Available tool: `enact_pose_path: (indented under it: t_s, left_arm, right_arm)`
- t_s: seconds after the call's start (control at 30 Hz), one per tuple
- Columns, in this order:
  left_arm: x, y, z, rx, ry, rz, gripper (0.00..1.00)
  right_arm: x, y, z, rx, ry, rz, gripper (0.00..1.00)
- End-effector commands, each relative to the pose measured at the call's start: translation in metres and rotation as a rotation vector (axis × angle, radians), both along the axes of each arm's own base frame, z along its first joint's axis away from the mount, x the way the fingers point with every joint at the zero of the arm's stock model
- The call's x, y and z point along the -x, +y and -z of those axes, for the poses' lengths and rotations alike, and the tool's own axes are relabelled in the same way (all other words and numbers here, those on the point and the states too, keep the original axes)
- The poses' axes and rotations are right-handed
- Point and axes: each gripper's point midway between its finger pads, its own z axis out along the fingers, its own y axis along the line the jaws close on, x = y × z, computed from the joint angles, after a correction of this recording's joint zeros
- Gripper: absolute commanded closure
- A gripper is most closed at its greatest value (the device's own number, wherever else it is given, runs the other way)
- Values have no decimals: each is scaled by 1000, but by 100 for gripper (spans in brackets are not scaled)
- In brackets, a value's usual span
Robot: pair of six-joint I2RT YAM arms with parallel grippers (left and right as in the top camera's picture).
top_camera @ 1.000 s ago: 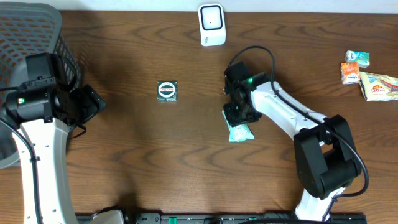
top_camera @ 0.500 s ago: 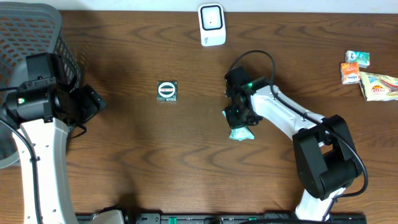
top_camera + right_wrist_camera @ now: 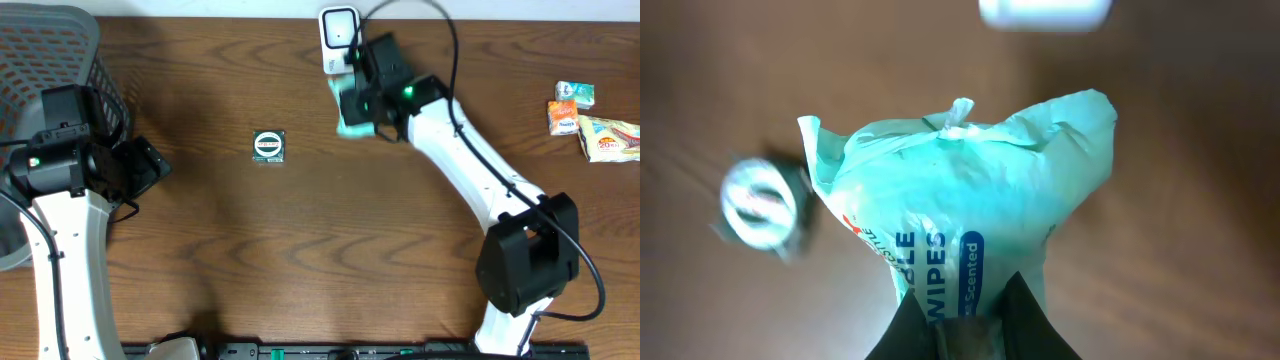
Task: Scan the item barcode
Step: 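Raise the green wipes pack up to the white scanner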
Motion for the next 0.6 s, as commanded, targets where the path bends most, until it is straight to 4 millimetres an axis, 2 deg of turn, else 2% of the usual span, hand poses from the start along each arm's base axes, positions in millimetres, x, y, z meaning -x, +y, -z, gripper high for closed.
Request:
enact_pose_path:
  t_s: [0.0,0.1,0.23,0.37,0.47,0.57]
  left_arm:
    - [3,3,0,-13,5,-13,2]
    - [3,3,0,-13,5,-13,2]
    - [3,3,0,-13,5,-13,2]
    - [3,3,0,-13,5,-13,2]
    - [3,3,0,-13,5,-13,2]
    - [3,3,0,-13,5,-13,2]
  right_arm:
    - [-43,2,-36,-54,-97,41,99]
    - [-76,9,-52,-99,-132,40,99]
    - [-123,10,-52,-123,-179,72,99]
    - [-162,13,-38,-140,-261,88,99]
    - [-180,19,-24,-138,-320,67,99]
    - [-194,15,-12,-110,-365,101,99]
